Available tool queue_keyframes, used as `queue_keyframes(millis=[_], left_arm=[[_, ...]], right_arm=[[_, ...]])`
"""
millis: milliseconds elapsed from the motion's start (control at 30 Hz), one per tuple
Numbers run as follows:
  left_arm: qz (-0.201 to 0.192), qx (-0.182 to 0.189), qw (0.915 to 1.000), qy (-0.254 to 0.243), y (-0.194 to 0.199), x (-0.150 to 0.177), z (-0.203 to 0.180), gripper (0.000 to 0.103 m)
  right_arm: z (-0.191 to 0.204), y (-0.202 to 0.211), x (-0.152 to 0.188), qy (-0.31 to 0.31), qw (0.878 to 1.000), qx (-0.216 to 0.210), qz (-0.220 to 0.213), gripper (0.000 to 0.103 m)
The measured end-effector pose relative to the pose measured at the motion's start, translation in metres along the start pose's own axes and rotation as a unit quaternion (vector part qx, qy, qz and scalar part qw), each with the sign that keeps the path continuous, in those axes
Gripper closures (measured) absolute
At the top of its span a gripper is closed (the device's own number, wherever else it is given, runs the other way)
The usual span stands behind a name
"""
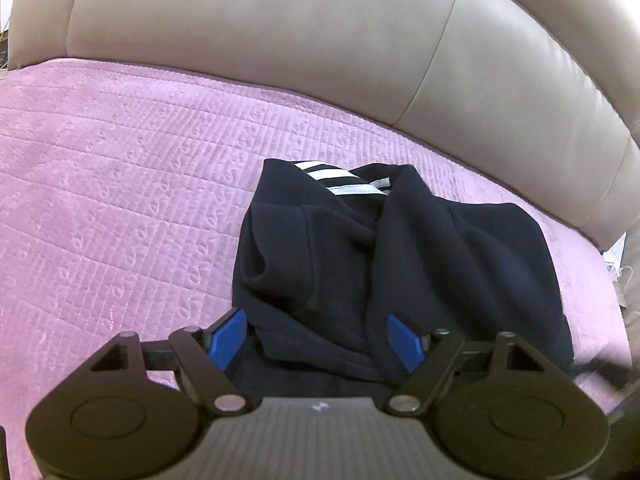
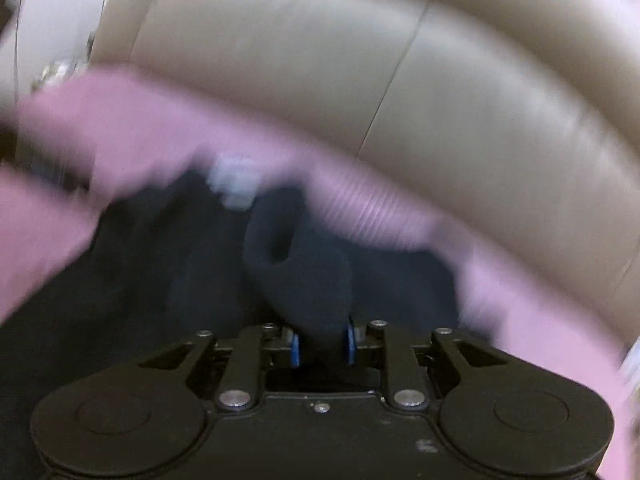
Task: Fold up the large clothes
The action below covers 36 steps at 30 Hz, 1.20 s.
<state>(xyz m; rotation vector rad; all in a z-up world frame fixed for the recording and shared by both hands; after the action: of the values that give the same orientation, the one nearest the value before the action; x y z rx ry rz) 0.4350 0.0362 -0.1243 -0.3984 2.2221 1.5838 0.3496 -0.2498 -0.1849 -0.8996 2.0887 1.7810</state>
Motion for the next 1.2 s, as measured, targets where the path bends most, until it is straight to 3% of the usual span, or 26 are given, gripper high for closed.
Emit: queue_keyframes(millis=[33,100,133,167,233,333,367,433,467,500,600,667,700,800,867,900,933,1067,1133,1200], left_arm=[[0.000,0.001,1.0000,0.001,0.000,0.000,0.000,0.024],[0.002,0.003,1.0000,0.002,0.001,0.000,-0.001,0.024],[0.002,0.004,1.0000,0.000,0.001,0.000,-0.001,0.024],[0.001,0.005,1.0000,-0.002,0.001,0.000,-0.001,0.024],[0.002,0.003,1.0000,0.001,0.000,0.000,-0.001,0.024],[0.002,0.005,0.9999,0.010,-0.002,0.000,0.002,0.024],[0.001,0.004,0.9999,0.012,-0.002,-0.001,0.003,0.024],[-0.001,-0.002,0.9999,0.014,0.000,-0.001,0.005,0.024],[-0.004,-0.006,0.9999,0.013,0.002,-0.001,0.005,0.024],[-0.006,-0.009,0.9999,0.013,0.004,-0.001,0.006,0.024],[-0.010,-0.009,0.9998,0.018,0.004,-0.002,0.007,0.024],[-0.008,-0.007,0.9996,0.025,0.002,-0.003,0.009,0.024],[-0.005,-0.007,0.9996,0.027,0.001,-0.003,0.009,0.024],[0.000,-0.009,0.9997,0.021,-0.001,-0.003,0.008,0.024],[-0.002,-0.011,0.9998,0.019,-0.001,-0.002,0.007,0.024],[-0.003,-0.010,0.9997,0.020,-0.001,-0.003,0.007,0.024],[-0.004,-0.009,0.9997,0.021,0.000,-0.003,0.007,0.023],[-0.001,-0.015,0.9997,0.021,-0.002,-0.003,0.008,0.023],[0.001,-0.017,0.9997,0.019,-0.004,-0.003,0.007,0.023],[0.000,-0.018,0.9997,0.018,-0.005,-0.003,0.007,0.023]], right_arm=[[0.003,-0.013,0.010,0.006,0.999,-0.013,0.037,0.062],[0.002,-0.014,0.014,0.015,0.998,-0.024,0.054,0.058],[0.000,-0.004,0.010,0.021,0.998,-0.034,0.046,0.053],[-0.003,0.008,0.002,0.020,0.998,-0.051,0.029,0.039],[-0.010,0.043,-0.018,0.010,0.995,-0.098,-0.024,0.023],[-0.017,0.076,-0.049,-0.009,0.986,-0.128,-0.102,0.023],[-0.018,0.074,-0.057,-0.008,0.987,-0.110,-0.119,0.023],[-0.018,0.047,-0.069,-0.010,0.991,-0.022,-0.132,0.023],[-0.018,0.021,-0.072,-0.020,0.993,0.019,-0.118,0.023],[-0.018,-0.002,-0.068,-0.031,0.994,0.030,-0.096,0.023],[-0.007,-0.077,-0.039,-0.077,0.996,-0.027,0.019,0.023],[0.000,-0.075,-0.009,-0.113,0.991,-0.014,-0.076,0.020],[0.003,-0.070,-0.001,-0.103,0.990,-0.008,-0.095,0.020],[-0.007,-0.044,-0.008,-0.097,0.991,-0.048,-0.079,0.021],[-0.020,-0.017,-0.018,-0.123,0.980,-0.078,-0.137,0.021],[-0.036,0.004,-0.024,-0.145,0.968,-0.074,-0.190,0.021],[-0.044,0.013,-0.030,-0.156,0.963,-0.063,-0.211,0.020],[-0.096,-0.002,-0.078,-0.163,0.971,-0.040,-0.172,0.011],[-0.117,-0.025,-0.084,-0.175,0.969,-0.001,-0.172,0.010],[-0.140,-0.065,-0.078,-0.218,0.967,-0.014,-0.130,0.009]])
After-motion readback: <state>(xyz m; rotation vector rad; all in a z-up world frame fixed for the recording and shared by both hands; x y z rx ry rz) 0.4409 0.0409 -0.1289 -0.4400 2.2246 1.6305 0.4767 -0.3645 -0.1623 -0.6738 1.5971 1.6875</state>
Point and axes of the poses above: each gripper's, at about its wrist camera, not at the fingertips, and y roughly against the way its jaws point, z to its left, x to its underside, the point moved 3 cm from there along -y, roughly the way its jaws point, and after that the axes turned 5 degrees about z, right-handed, at the moved point
